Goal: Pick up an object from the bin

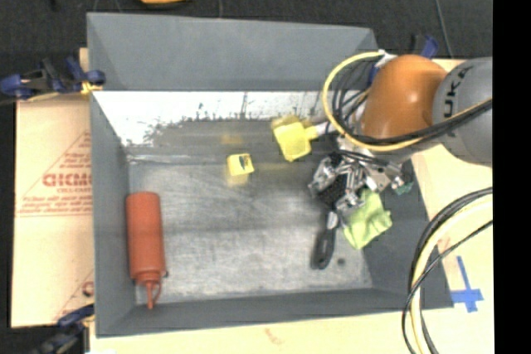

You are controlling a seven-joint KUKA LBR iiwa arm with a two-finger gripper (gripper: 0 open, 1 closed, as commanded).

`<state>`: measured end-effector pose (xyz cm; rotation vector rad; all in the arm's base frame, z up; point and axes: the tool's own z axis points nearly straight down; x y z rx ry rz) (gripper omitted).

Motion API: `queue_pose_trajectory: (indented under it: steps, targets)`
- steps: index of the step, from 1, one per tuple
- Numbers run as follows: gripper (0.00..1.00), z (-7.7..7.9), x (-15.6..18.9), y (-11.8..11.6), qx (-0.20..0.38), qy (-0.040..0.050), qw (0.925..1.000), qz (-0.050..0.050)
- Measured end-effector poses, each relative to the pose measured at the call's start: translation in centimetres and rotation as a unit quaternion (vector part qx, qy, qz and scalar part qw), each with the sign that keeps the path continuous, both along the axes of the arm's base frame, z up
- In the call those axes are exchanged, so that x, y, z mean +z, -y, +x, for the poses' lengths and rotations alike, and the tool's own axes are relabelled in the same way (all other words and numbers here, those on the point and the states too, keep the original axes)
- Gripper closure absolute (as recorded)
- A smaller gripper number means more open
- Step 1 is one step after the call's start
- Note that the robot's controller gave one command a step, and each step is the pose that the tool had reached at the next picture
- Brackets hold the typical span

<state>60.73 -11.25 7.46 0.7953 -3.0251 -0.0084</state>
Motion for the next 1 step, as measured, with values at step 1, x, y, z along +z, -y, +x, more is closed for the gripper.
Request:
queue_pose_trajectory:
  steps: [1]
  targets:
    - [1.00,-9.56,18.60,4.71,0.295,0.0096,0.9555,-0.001]
